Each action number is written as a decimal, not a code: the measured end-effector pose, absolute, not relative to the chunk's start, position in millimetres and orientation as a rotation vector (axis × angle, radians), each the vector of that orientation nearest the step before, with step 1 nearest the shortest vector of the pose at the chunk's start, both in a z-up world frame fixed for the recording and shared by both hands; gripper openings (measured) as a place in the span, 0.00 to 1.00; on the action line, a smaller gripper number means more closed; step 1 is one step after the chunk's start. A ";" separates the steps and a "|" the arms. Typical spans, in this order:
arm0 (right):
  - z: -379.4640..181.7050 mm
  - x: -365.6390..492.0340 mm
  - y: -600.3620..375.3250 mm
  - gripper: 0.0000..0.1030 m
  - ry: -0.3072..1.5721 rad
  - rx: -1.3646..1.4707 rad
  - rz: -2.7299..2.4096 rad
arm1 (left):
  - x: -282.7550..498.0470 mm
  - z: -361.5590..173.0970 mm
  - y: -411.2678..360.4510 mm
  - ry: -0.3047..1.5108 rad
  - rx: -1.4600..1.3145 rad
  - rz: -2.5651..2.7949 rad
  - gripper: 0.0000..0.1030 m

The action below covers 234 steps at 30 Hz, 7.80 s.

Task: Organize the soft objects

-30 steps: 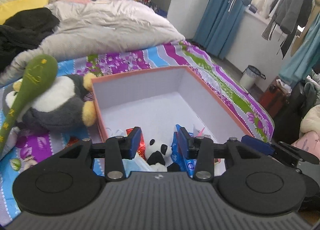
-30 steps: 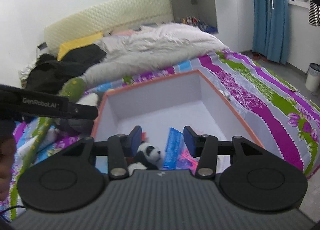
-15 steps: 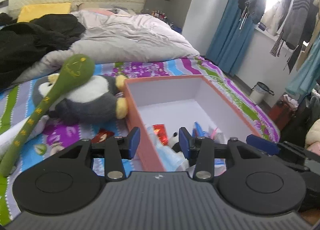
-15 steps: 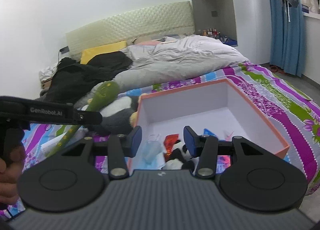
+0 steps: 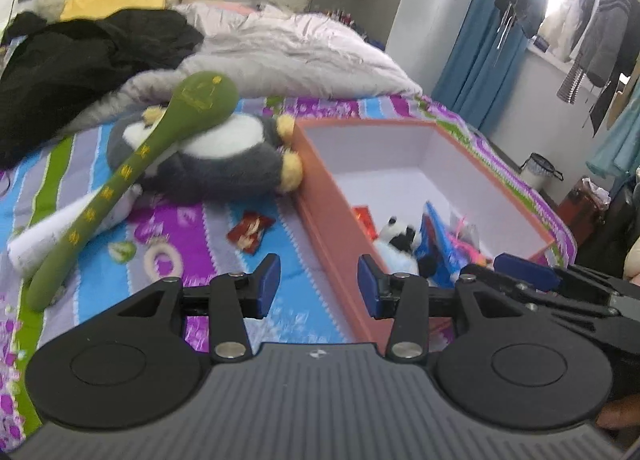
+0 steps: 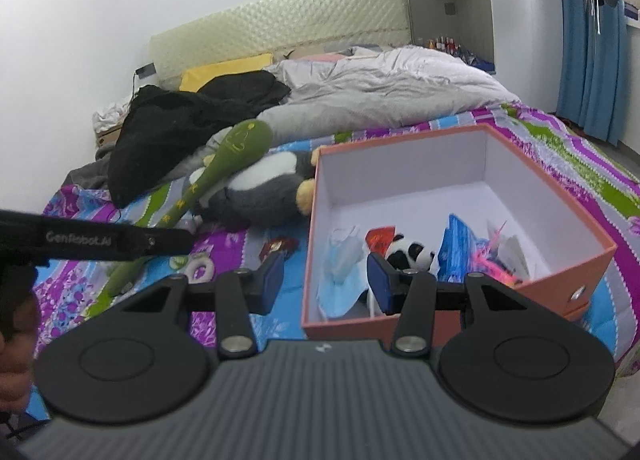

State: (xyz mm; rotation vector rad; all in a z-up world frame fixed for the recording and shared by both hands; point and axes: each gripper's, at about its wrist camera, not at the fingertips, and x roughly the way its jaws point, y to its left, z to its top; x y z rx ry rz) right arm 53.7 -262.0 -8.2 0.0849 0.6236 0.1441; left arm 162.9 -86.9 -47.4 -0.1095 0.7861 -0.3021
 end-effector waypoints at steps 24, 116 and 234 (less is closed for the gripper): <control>-62.5 45.6 -173.0 0.48 0.784 -0.047 0.274 | 131.8 -118.1 7.3 0.907 -0.196 -0.122 0.47; -105.4 107.0 -141.5 0.35 0.865 -0.072 0.237 | 172.8 -162.5 21.0 0.902 -0.346 0.003 0.08; 106.6 58.3 -324.9 0.54 0.472 0.084 -0.019 | 218.5 96.8 -180.7 0.653 -0.068 -0.539 0.49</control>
